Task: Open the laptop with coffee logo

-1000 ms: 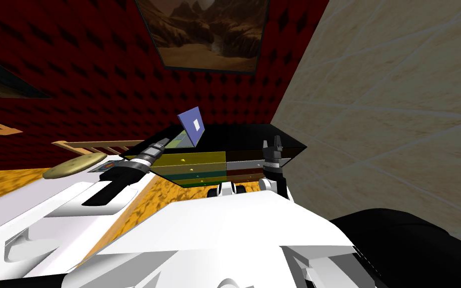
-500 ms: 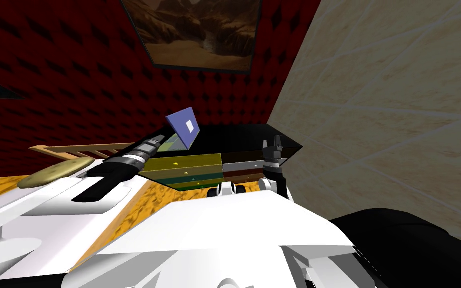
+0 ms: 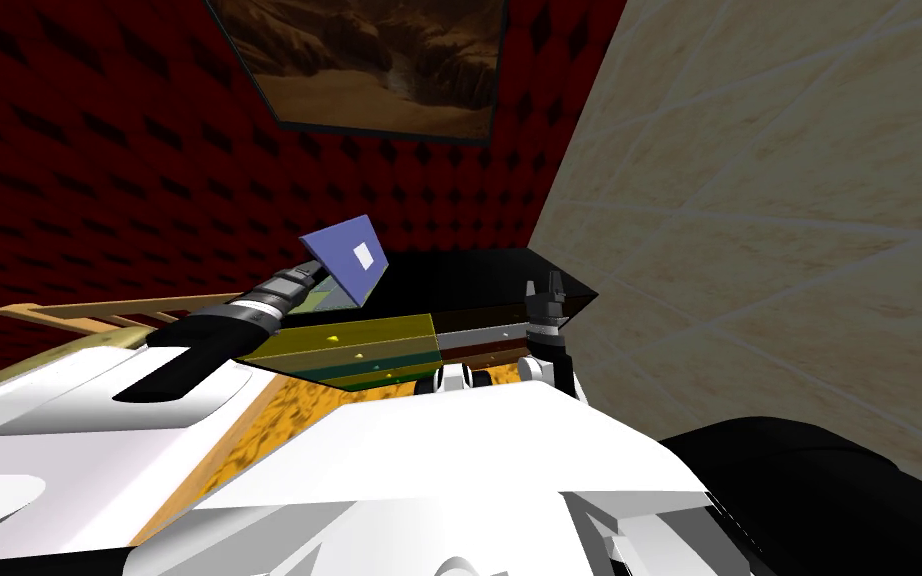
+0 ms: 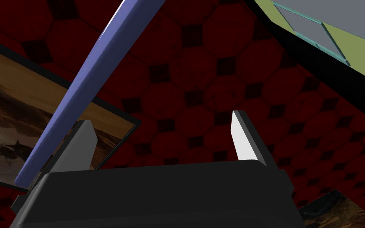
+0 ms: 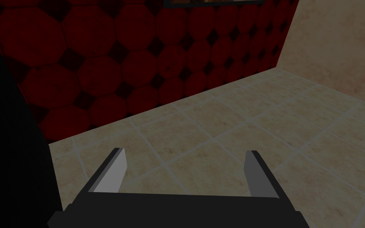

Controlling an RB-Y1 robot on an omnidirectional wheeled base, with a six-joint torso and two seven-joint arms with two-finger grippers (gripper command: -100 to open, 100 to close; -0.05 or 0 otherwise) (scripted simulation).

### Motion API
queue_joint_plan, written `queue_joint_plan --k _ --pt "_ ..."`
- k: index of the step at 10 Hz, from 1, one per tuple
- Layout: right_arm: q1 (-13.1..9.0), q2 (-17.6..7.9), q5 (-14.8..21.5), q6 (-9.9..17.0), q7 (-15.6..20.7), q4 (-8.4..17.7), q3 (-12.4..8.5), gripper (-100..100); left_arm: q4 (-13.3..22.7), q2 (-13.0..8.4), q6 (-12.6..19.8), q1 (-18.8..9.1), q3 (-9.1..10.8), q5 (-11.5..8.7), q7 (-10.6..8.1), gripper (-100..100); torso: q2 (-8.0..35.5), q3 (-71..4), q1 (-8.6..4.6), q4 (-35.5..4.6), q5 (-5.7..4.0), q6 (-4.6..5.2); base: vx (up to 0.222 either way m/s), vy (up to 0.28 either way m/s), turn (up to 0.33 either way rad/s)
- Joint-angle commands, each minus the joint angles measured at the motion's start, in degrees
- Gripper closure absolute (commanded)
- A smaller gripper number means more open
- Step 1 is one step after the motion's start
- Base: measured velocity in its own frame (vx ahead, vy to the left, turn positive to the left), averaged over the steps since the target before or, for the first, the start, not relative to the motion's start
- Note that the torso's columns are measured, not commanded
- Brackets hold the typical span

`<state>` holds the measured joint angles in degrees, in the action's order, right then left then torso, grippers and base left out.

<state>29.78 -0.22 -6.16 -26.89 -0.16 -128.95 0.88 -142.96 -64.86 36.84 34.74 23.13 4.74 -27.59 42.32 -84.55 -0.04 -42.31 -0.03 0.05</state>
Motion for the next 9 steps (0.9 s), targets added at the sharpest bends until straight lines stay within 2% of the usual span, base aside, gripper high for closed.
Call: queue_joint_plan --k 1,3,4,5,6,7,8,9 --pt "0.00 0.00 0.00 0.00 0.00 0.00 0.00 0 -3.02 -0.83 1.22 0.44 1.62 -0.82 -0.76 -100 0.01 0.00 0.00 0.00 -0.02 0.01 0.029 -0.024 -0.034" --pt "0.00 0.00 0.00 0.00 0.00 0.00 0.00 0 -4.97 -1.02 1.63 0.43 1.95 -1.02 -0.96 -100 0.05 0.04 0.03 -0.02 0.01 -0.03 0.017 -0.016 -0.012" --pt "-0.01 0.00 0.00 0.00 0.00 0.00 0.00 0 -4.62 -1.01 1.87 0.44 1.86 -1.02 -0.89 -100 0.06 0.04 0.00 -0.02 0.00 -0.03 0.005 -0.005 -0.003" --pt "-0.01 0.00 0.00 0.00 0.00 0.00 0.00 0 -5.47 -1.94 3.02 0.56 2.73 -1.77 -1.36 -100 0.03 0.02 0.05 0.00 0.02 -0.04 0.094 0.024 -0.004" --pt "0.01 -0.01 0.00 0.00 0.00 0.00 -0.01 0 -5.22 -1.58 2.57 0.38 2.22 -1.41 -1.11 -100 -0.26 -0.14 0.14 0.08 0.05 -0.04 0.004 -0.008 0.026" --pt "0.00 -0.01 0.00 0.00 0.00 0.00 -0.01 0 -5.29 -1.65 2.78 0.36 2.27 -1.46 -1.18 100 -0.03 -0.03 0.04 0.04 0.03 -0.04 0.000 0.000 0.000" --pt "0.00 -0.01 0.00 0.00 0.00 0.00 0.00 0 -3.35 0.94 0.98 -1.09 1.42 -2.55 -2.16 100 0.06 0.04 0.03 0.00 0.02 -0.05 -0.021 0.029 -0.047" --pt "-0.01 -0.01 0.00 0.00 0.00 0.00 -0.01 0 -2.38 2.23 0.09 -1.81 0.99 -3.09 -2.66 100 0.11 0.08 0.13 -0.02 0.05 -0.04 -0.049 0.049 -0.041"
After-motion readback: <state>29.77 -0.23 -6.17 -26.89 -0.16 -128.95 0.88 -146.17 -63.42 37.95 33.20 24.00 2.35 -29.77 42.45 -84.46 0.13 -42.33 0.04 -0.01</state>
